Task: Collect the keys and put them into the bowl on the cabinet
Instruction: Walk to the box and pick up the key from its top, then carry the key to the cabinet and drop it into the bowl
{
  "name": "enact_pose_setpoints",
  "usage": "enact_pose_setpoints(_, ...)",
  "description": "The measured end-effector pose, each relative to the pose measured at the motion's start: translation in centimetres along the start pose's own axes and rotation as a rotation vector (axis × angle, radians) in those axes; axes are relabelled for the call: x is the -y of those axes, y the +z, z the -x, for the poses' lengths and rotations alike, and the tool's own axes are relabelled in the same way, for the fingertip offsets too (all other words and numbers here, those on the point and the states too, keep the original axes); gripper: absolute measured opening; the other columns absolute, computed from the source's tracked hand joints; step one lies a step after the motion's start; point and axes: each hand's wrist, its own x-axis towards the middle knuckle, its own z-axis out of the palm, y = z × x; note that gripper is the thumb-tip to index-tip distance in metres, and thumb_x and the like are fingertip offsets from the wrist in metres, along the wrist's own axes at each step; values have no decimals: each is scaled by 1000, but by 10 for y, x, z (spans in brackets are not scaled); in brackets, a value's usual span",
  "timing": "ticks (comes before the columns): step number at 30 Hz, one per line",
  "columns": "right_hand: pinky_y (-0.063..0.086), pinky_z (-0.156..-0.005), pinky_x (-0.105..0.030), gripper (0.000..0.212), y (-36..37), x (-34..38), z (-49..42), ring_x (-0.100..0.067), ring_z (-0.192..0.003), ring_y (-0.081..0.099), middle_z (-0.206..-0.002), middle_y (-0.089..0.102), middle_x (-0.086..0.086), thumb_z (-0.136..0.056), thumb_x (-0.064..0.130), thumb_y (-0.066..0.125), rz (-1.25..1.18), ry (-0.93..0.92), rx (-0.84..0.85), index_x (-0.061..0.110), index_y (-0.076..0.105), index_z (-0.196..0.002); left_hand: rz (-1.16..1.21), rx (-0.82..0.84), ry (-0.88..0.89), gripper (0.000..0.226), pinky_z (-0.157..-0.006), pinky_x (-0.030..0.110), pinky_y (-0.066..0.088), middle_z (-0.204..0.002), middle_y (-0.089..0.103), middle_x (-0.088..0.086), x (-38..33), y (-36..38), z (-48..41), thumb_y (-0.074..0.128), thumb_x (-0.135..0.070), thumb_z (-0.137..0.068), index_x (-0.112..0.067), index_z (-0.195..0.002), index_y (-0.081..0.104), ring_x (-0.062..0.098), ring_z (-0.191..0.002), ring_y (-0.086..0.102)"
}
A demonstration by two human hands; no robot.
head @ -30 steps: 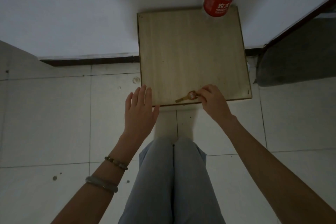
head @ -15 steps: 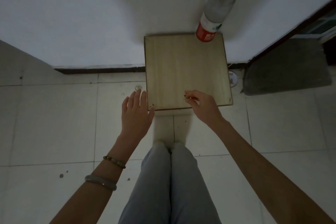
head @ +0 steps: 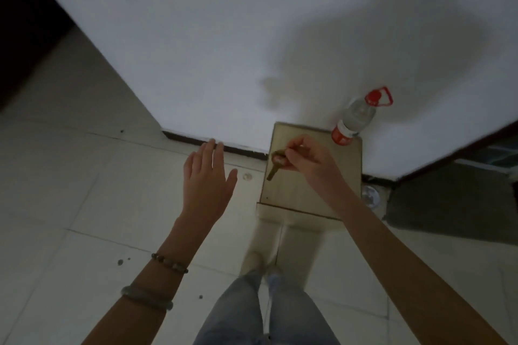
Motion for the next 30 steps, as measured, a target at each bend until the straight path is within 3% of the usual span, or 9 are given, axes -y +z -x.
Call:
enact_pose_setpoints(2, 55, -80, -48, 17, 17, 16, -2, -34, -78, 64, -76, 63, -18, -87, -2, 51, 27, -10, 61, 11, 55, -78, -22, -43, -38, 57, -105, 51, 32, -136, 45, 24, 5, -18, 13, 56, -31, -88, 2, -132, 39, 38, -126, 41)
enact_pose_setpoints(5, 58, -72, -42, 13, 43, 32, 0, -38, -78, 67, -81, 65, -30, -89, 3, 52, 84, -25, 200, 10, 55, -79, -77, -108, -86, 58, -108, 49, 25, -138, 44, 24, 12, -39, 40, 55, -32, -88, 2, -133, 38, 37, -130, 37)
enact_pose_setpoints(8, 59, -70, -41, 10, 66, 39, 6, -34, -80, 68, -83, 66, -29, -89, 5, 52, 140, -59, 327, 9, 56, -81, -142, -121, -183, 60, -109, 49, 20, -139, 42, 25, 18, -53, 71, 55, -33, -88, 3, -133, 38, 38, -130, 36)
enact_pose_setpoints(12, 59, -72, -42, 5, 98, 43, 18, -28, -83, 69, -86, 66, -21, -89, 8, 52, 206, -95, 480, 6, 57, -87, -181, -129, -343, 61, -108, 53, 27, -138, 44, 25, 26, -67, 110, 59, -32, -87, 4, -132, 39, 39, -128, 40)
enact_pose_setpoints(19, 59, -75, -42, 9, 148, 45, 32, -29, -88, 67, -91, 66, -20, -89, 10, 54, 302, -153, 722, 2, 57, -91, -184, -145, -571, 63, -107, 48, 32, -141, 42, 21, 44, -79, 155, 53, -37, -90, 0, -137, 33, 35, -127, 40)
enact_pose_setpoints(24, 59, -76, -40, 5, 188, 51, 26, -23, -87, 67, -92, 67, -14, -88, 13, 55, 319, -179, 837, 11, 57, -85, -169, -178, -684, 63, -101, 44, 37, -137, 47, 17, 70, -92, 168, 51, -40, -91, -3, -138, 31, 32, -122, 46)
enact_pose_setpoints(30, 60, -70, -32, 6, 258, 59, 5, -20, -84, 68, -90, 68, -12, -88, 10, 54, 308, -212, 900, 6, 58, -88, -139, -245, -761, 61, -95, 44, 43, -130, 53, 16, 129, -106, 169, 53, -40, -90, -4, -135, 35, 33, -115, 52)
